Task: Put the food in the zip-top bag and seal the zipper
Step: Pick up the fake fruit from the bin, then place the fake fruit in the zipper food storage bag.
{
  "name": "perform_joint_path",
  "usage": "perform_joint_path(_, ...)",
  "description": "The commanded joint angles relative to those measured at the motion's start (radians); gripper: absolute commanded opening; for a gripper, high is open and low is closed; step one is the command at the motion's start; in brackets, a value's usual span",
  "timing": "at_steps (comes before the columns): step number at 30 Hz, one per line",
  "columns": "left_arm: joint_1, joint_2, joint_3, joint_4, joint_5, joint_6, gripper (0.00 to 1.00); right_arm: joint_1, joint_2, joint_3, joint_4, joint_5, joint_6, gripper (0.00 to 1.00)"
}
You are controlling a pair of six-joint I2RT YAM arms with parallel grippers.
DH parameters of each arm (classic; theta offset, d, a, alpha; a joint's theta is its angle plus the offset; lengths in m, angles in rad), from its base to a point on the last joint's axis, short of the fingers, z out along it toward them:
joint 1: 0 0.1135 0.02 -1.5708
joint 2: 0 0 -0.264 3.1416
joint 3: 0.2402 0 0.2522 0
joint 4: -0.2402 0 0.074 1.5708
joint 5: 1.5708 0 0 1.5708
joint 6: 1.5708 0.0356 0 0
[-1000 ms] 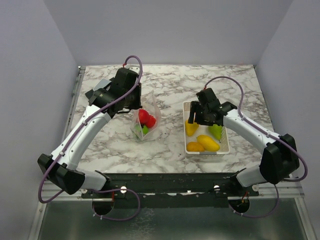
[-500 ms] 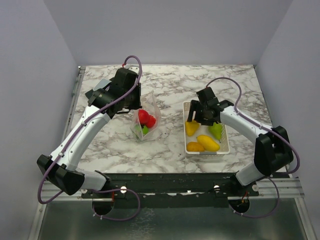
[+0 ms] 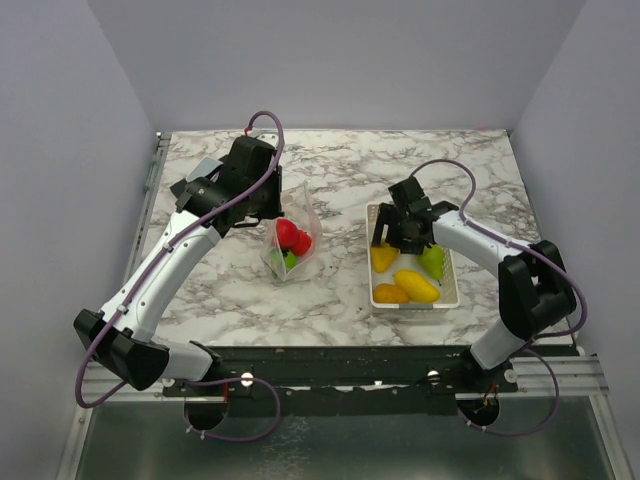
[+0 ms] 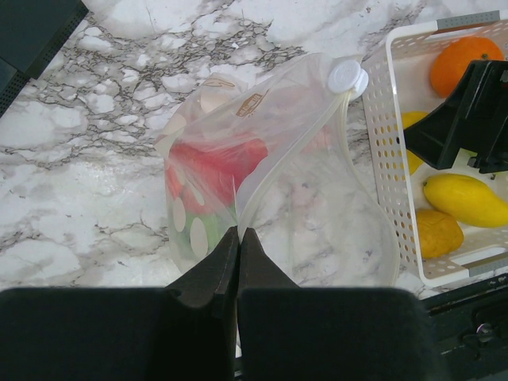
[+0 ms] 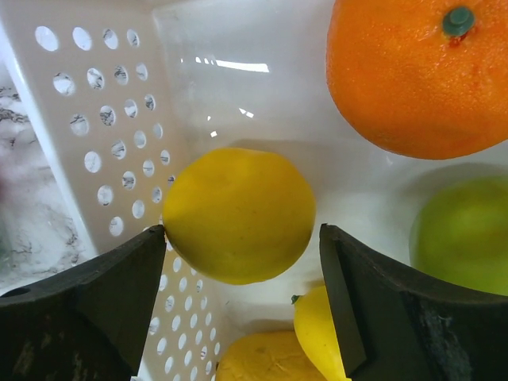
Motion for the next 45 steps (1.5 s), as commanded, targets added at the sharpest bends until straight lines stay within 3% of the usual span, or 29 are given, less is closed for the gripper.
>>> perform_joint_path(1, 0.0, -0.025, 0.003, 0.002, 0.003, -0.004, 0.0, -0.005, 0.028, -0.017, 0.034, -0.007, 0.016, 0.82)
perform_joint_path(11, 0.0, -0.027, -0.002, 0.001, 0.002, -0.001, 0.0, -0.005, 0.04, -0.051, 0.051, 0.018, 0.018, 0.74)
perform_joint_path(19, 0.0, -0.026, -0.002, 0.003, 0.003, -0.001, 0.0, -0.008, -0.006, -0.068, 0.035, 0.052, 0.006, 0.5)
perform_joint_path(25, -0.001, -0.026, -0.005, 0.005, 0.005, -0.001, 0.0, -0.006, -0.078, -0.064, -0.006, 0.078, -0.018, 0.41)
perform_joint_path(36, 0.0, -0.021, -0.008, 0.014, 0.009, 0.001, 0.0, -0.006, -0.245, 0.001, -0.098, 0.11, -0.084, 0.4)
perform_joint_path(45, 0.0, -0.02, -0.01, 0.019, 0.011, 0.003, 0.0, 0.0, -0.373, 0.074, -0.069, -0.024, -0.149, 0.37)
